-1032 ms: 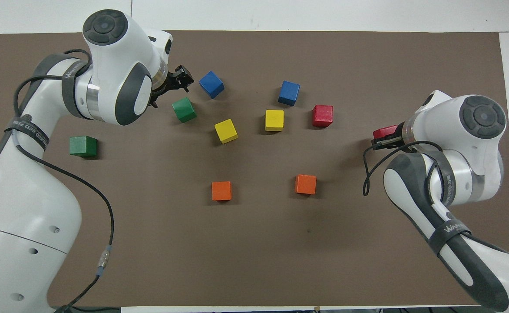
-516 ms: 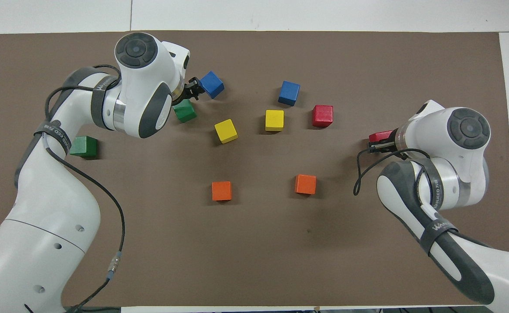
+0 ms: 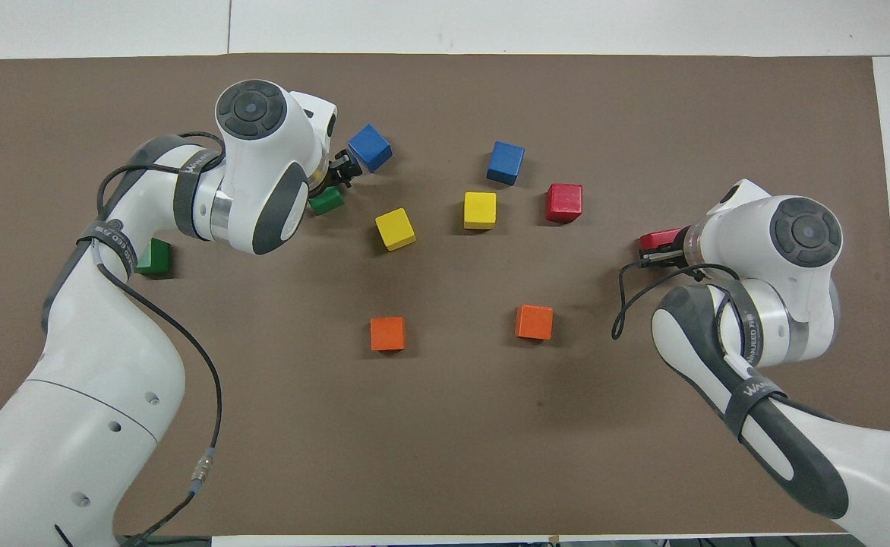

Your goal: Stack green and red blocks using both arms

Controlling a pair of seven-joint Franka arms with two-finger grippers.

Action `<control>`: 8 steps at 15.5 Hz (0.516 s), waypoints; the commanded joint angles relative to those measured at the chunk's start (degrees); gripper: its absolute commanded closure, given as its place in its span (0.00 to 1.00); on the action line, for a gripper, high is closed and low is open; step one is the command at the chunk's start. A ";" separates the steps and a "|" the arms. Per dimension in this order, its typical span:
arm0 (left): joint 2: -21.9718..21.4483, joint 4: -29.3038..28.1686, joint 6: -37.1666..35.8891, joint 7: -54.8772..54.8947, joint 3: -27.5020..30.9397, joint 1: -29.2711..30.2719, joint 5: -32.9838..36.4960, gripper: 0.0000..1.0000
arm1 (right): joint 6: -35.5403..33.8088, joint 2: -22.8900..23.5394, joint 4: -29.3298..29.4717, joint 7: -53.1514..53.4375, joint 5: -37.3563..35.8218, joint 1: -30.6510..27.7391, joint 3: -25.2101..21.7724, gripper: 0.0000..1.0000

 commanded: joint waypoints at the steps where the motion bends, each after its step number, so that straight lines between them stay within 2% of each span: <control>1: -1.14 0.23 -4.30 -1.49 0.77 -0.73 1.63 0.00 | 1.26 -0.23 -0.67 1.28 -0.81 -1.06 0.69 0.80; 4: -1.14 -0.03 -2.40 -1.57 0.68 -0.47 2.16 0.00 | 1.43 0.29 -0.67 1.37 -0.81 -2.03 0.69 0.71; 5: -1.14 -0.20 -1.52 -1.66 0.68 -0.47 2.16 0.00 | 1.43 0.30 -0.67 1.37 -0.81 -2.03 0.69 0.66; 8: -0.97 -0.21 -0.02 -1.92 0.68 -0.29 1.63 0.00 | 1.35 0.30 -0.67 1.63 -0.81 -2.03 0.69 0.38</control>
